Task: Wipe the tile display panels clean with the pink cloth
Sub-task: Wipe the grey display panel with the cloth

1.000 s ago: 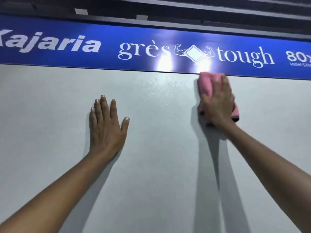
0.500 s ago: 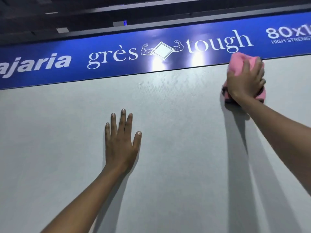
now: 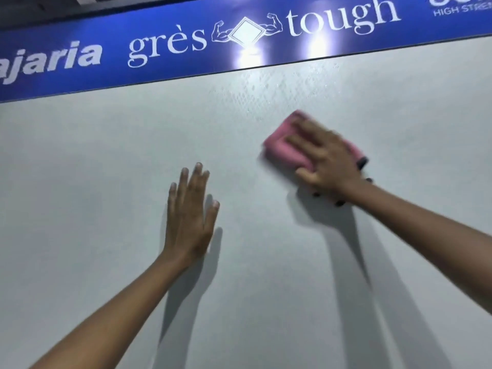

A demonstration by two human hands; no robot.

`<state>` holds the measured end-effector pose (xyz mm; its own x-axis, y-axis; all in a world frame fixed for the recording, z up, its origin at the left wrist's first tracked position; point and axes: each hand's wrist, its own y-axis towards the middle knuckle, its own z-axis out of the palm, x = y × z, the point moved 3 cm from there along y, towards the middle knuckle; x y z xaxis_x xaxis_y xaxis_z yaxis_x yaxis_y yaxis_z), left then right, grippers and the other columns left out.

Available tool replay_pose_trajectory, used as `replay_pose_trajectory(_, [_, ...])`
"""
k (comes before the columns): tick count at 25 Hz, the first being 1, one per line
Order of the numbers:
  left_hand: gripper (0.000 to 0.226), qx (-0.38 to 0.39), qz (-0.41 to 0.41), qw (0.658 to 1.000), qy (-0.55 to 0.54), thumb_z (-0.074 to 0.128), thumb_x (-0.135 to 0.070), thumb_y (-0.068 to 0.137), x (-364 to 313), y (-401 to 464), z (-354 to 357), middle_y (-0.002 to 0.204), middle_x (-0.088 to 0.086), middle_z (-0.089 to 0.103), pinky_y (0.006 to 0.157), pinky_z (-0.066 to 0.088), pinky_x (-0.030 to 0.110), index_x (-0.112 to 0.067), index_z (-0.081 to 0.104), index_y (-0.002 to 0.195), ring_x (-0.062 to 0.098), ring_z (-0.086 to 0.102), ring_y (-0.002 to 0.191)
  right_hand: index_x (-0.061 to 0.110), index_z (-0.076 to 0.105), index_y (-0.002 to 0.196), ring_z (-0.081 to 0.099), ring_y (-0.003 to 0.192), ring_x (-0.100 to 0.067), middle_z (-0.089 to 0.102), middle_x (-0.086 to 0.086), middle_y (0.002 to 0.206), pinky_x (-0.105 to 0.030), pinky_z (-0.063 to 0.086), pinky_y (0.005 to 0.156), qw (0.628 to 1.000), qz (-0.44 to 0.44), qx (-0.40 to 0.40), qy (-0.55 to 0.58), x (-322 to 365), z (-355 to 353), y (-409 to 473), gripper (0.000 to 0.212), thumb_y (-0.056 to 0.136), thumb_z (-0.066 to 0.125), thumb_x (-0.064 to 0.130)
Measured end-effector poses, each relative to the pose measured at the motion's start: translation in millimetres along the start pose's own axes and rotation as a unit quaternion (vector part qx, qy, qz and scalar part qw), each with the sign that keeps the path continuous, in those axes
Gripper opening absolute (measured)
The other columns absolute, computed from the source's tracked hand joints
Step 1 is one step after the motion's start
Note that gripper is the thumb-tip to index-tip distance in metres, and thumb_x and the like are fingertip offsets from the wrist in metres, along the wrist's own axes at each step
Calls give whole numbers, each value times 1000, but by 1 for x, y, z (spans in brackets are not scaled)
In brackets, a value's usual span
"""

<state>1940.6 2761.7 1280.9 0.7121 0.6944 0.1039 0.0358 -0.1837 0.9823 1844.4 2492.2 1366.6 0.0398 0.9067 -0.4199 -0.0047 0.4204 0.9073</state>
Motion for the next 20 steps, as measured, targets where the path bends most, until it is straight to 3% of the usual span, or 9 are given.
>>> replay_pose_trajectory(3, [59,41,52,996,57,28,-40,99,-2,-35,22,163,-9,5,120,3,45,-23,18,155,20,-1,151,21,52,139,36,139,-32,31,-9,157,-50,32,109,968,247,-52,-1,-89,-38,-6,67,75,48,40])
replay_pose_trajectory(5, [58,35,42,996,74,28,-38,99,1,-40,26,163,-9,8,120,3,45,-24,19,155,21,1,151,23,48,141,32,141,-28,26,-4,158,-45,28,109,944,320,-84,-12,-92,-42,-7,66,76,48,36])
replay_pose_trajectory(6, [57,37,41,996,76,27,-37,99,1,-42,26,163,-10,8,120,2,44,-25,19,155,21,1,151,23,48,142,33,141,-27,27,-4,158,-45,29,109,945,314,-90,-10,-76,-37,-11,67,76,48,37])
replay_pose_trajectory(8, [55,43,49,995,78,23,-36,101,1,-43,25,163,-10,7,121,0,42,-26,17,155,21,1,151,20,52,141,38,137,-31,35,-12,154,-50,36,106,974,211,-74,23,-17,-13,-34,69,75,49,39])
replay_pose_trajectory(10, [53,45,51,995,79,17,-38,103,2,-41,23,163,-9,7,121,-2,39,-26,16,155,20,1,151,18,55,137,38,137,-34,41,-15,150,-52,37,103,998,-4,1,56,79,13,-89,68,73,54,41])
replay_pose_trajectory(12, [53,31,25,998,58,12,-41,104,-2,-45,20,163,-6,7,120,-3,40,-25,16,154,19,1,151,21,52,139,27,144,-35,33,-8,156,-50,30,107,963,-227,128,71,161,21,-151,68,75,58,41])
replay_pose_trajectory(14, [52,10,-6,1000,22,21,-38,104,-16,-66,20,163,-4,7,120,-1,43,-22,21,154,22,2,151,23,49,140,25,145,-34,31,-5,157,-48,29,107,946,-268,164,77,162,16,-169,69,74,60,41])
replay_pose_trajectory(17, [56,20,0,1000,23,33,-35,99,-43,-125,31,163,-3,8,120,3,47,-22,24,153,27,5,150,19,50,139,45,133,-39,42,-15,149,-55,41,100,998,-27,46,44,63,-7,-144,69,74,56,39])
replay_pose_trajectory(20, [59,55,-23,997,58,32,-36,98,-39,-167,48,163,-2,10,118,6,55,-24,19,154,31,3,150,17,50,141,36,140,-32,34,-13,154,-50,32,111,969,243,-39,16,-41,-47,-134,68,75,54,34])
